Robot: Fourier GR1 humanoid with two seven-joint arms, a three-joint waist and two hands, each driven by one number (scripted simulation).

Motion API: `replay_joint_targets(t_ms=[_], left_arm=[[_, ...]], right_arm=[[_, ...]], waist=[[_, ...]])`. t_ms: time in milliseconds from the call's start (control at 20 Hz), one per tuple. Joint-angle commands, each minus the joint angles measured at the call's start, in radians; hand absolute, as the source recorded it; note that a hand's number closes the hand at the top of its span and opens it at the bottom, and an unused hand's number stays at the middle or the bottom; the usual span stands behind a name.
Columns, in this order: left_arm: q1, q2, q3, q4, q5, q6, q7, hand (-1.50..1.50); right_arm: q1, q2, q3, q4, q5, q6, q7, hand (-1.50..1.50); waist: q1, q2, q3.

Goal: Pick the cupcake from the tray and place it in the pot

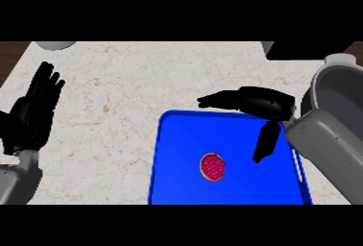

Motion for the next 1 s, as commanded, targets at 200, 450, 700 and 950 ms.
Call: replay_joint_targets(t_ms=[200,450,700,950], left_arm=[[0.028,-0.055,-0.003,0.011,-0.032,-0.020,-0.041,0.00],[0.010,-0.051,0.036,-0.048,-0.058,-0.032,0.052,0.00],[-0.012,-0.095,0.055,0.029,-0.086,-0.063,0.005,0.00],[0.020,-0.089,0.055,-0.112,-0.109,-0.041,0.118,0.00]], right_arm=[[0.063,0.051,0.057,-0.246,0.064,0.123,0.327,-1.50],[0.188,0.106,0.019,-0.302,0.142,0.144,0.337,-1.50],[0.239,0.137,0.024,-0.306,0.253,0.155,0.340,-1.50],[0.257,0.174,0.028,-0.226,0.388,0.098,0.320,-1.50]], waist=[[0.001,0.006,0.001],[0.007,0.008,0.002],[0.005,0.009,0.002],[0.012,0.009,0.002]])
